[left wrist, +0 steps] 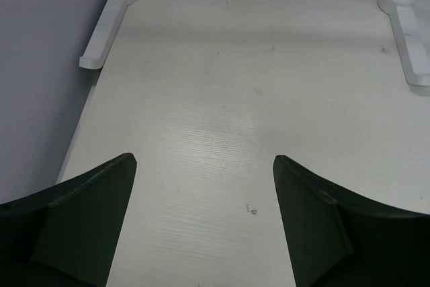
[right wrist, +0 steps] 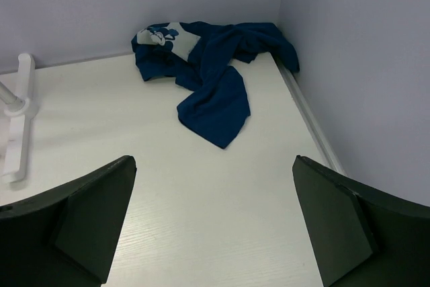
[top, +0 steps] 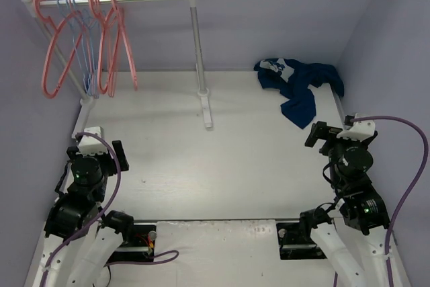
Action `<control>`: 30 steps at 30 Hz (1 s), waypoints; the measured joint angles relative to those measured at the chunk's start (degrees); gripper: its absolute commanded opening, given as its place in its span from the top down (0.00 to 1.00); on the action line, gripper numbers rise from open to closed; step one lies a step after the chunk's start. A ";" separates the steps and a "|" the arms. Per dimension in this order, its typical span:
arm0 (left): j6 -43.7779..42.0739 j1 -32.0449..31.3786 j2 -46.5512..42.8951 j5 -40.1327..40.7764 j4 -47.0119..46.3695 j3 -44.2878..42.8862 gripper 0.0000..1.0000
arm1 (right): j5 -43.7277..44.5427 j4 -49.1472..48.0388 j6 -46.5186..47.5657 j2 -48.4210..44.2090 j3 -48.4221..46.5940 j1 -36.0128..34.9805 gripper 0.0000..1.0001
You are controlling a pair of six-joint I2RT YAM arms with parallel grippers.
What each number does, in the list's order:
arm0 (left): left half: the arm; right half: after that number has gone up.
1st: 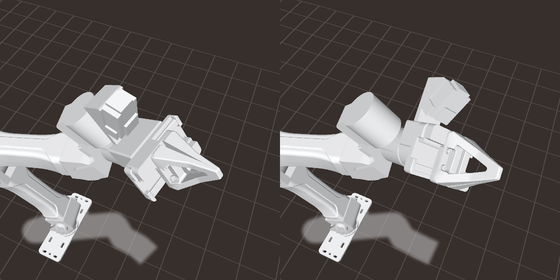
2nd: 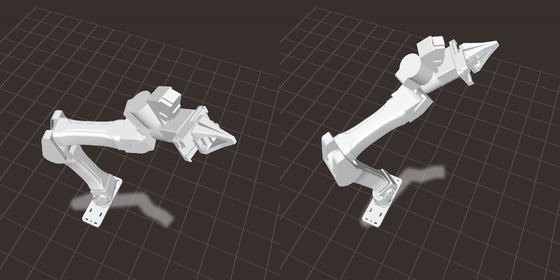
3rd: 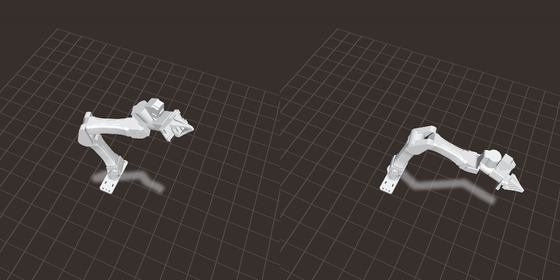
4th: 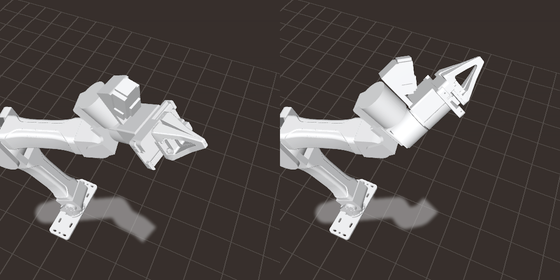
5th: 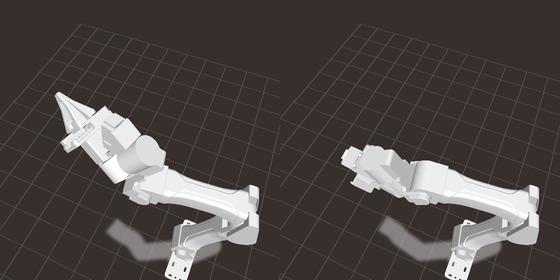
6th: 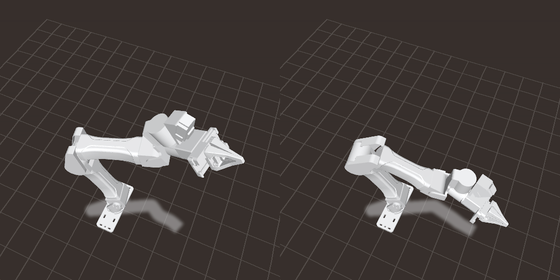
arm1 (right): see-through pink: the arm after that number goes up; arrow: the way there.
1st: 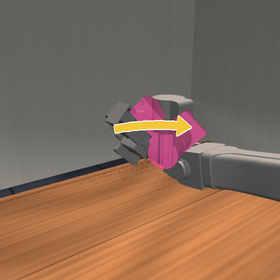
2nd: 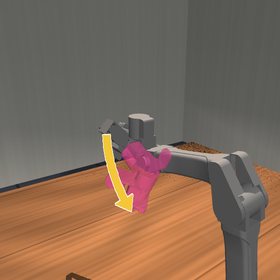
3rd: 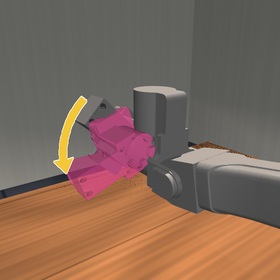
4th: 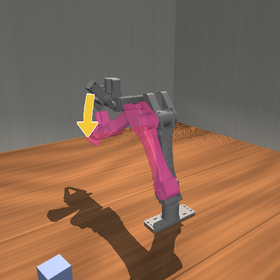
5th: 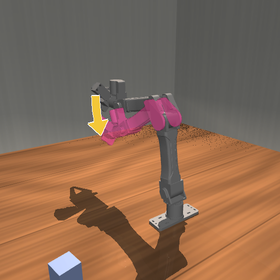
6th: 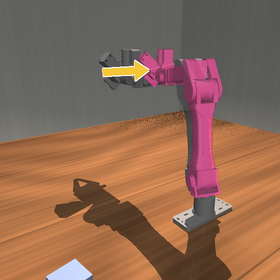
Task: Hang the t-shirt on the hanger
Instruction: Move the T-shirt to the center of the board.
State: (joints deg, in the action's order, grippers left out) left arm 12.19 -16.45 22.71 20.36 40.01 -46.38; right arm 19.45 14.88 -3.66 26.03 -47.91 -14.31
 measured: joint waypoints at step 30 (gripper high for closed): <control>1.84 0.00 24.10 -14.09 5.35 -17.58 0.21 | 1.81 -6.85 -14.55 89.35 -42.03 9.35 0.00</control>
State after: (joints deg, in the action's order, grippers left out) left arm 14.02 -16.45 46.81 6.27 45.36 -63.96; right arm 21.26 8.02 -18.21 115.38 -89.93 -4.95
